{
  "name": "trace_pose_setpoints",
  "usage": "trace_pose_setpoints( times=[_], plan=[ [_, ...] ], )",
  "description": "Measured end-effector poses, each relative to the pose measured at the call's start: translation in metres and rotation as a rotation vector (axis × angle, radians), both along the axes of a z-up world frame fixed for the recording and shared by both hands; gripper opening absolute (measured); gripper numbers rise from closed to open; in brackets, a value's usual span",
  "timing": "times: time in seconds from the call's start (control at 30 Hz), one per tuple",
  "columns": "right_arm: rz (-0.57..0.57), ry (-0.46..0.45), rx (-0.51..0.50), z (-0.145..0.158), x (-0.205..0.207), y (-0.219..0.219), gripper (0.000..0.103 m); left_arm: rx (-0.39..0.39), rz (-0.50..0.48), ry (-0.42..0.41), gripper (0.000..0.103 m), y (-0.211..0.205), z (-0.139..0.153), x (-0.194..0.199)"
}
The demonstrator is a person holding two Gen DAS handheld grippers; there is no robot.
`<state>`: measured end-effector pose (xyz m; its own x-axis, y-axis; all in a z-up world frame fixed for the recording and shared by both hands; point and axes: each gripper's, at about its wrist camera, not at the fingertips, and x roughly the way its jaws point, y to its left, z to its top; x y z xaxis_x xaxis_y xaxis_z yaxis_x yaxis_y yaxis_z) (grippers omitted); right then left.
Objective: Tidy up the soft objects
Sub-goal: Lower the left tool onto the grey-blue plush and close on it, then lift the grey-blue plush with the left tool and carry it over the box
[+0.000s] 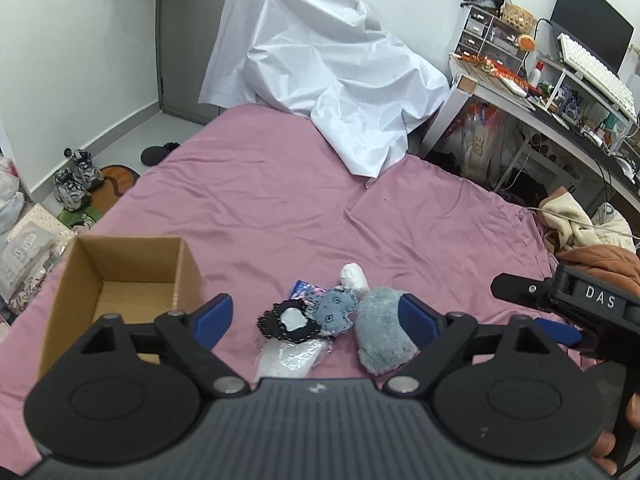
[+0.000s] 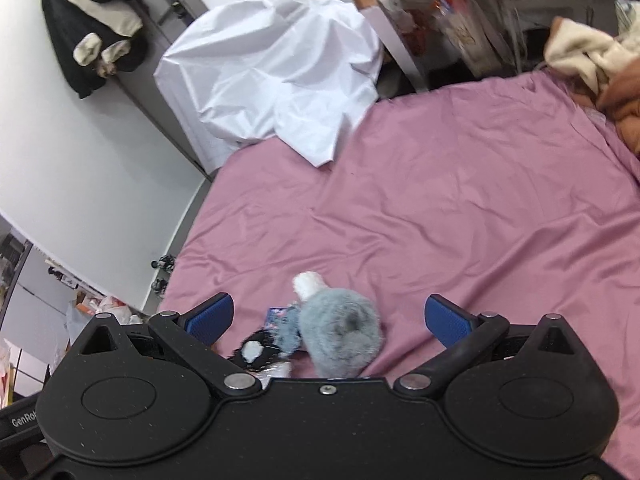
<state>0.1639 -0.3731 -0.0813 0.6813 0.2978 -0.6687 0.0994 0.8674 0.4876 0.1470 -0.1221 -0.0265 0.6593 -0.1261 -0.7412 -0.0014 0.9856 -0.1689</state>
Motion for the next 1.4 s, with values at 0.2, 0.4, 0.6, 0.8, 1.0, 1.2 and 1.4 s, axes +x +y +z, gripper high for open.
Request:
trace_pose_setpoints(
  times=[0.2,0.4,0.6,0.8,1.0,1.2,1.4],
  plan=[
    [-0.023,0.02,0.04,-0.019,0.007,-0.011,0.101,0.004,-0.001,0.038,0.082,-0.018,-0.021,0.018],
    [-0.047,0.06,0.078,-0.036,0.015,-0.025,0.094,-0.012,0.005,0.073,0.072,-0.037,-0.04,0.035],
    [-0.072,0.121,0.148,-0.057,0.023,-0.036,0.08,-0.02,-0.015,0.105,0.059,-0.06,-0.058,0.05],
    [-0.087,0.206,0.206,-0.084,0.04,-0.04,0.061,-0.054,0.0,0.162,0.046,-0.072,-0.081,0.063],
    [-0.086,0.26,0.263,-0.101,0.048,-0.039,0.046,-0.085,-0.005,0.198,0.043,-0.082,-0.097,0.071],
    [-0.079,0.271,0.285,-0.104,0.049,-0.036,0.042,-0.089,0.02,0.225,0.036,-0.082,-0.115,0.078],
    [-0.066,0.281,0.281,-0.107,0.052,-0.029,0.042,-0.118,0.085,0.22,0.025,-0.067,-0.126,0.081]
  ],
)
